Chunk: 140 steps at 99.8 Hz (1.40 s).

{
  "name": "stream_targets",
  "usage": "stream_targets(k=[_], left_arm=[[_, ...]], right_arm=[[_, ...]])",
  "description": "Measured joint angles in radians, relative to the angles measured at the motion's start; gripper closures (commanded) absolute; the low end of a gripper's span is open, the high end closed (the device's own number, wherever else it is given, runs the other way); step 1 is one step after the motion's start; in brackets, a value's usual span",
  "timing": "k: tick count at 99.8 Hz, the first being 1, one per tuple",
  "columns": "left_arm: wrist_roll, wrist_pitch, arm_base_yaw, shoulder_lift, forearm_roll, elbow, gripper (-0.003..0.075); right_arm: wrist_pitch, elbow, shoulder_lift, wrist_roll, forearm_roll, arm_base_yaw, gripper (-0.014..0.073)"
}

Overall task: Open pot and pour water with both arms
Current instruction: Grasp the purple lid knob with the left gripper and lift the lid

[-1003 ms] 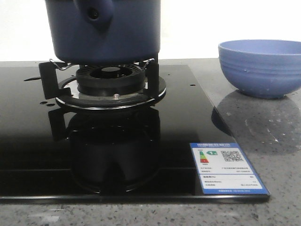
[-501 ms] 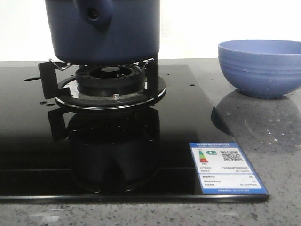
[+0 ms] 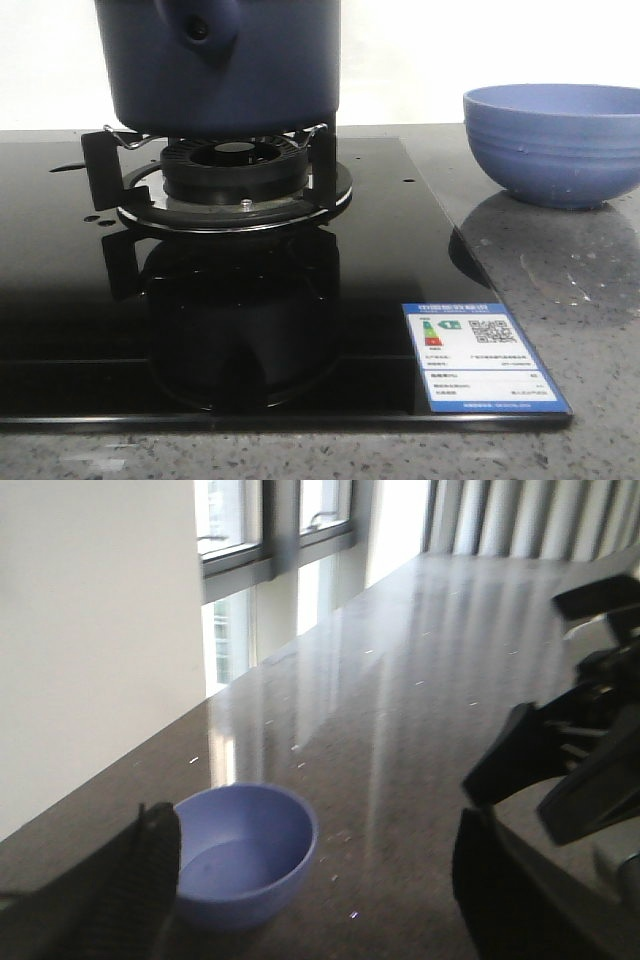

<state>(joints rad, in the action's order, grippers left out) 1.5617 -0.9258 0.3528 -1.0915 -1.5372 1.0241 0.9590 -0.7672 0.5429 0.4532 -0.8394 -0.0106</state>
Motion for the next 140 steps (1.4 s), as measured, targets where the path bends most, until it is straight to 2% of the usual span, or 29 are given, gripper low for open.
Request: stream_targets(k=[9,16,37,49,64,87,118,140], left_arm=[[0.004,-0.138,-0.067,-0.065,-0.046,0.06,0.023],[0.004,-0.194,-0.121,-0.106,-0.053,0.1,0.023],[0.019,-0.162,-0.218,-0.158,0.004,0.131,0.0211],[0.032,-0.139,-0.222,-0.189,0.067,0.133,0.0192],[0.074,-0.089,-0.222,-0.237,0.075,0.133,0.0191],[0.168,-0.042,-0.222,-0.301,0.059,0.133,0.0192],[0.19,-0.042,-0.222,-0.39,0.01,0.133,0.0192],[0.219,-0.04,-0.211,-0.397,-0.039,0.133,0.0227]], right_arm=[[0.0,0.0,0.0,0.0,0.018,0.0,0.0081],[0.0,0.0,0.0,0.001,0.03,0.0,0.0081],[0.0,0.0,0.0,0.001,0.058,0.0,0.0081],[0.0,0.0,0.0,0.001,0.065,0.0,0.0081],[0.0,0.0,0.0,0.001,0.089,0.0,0.0081],[0.0,0.0,0.0,0.001,0.103,0.0,0.0081],[0.0,0.0,0.0,0.001,0.104,0.0,0.0081],[0.0,0.0,0.0,0.001,0.106,0.0,0.0081]])
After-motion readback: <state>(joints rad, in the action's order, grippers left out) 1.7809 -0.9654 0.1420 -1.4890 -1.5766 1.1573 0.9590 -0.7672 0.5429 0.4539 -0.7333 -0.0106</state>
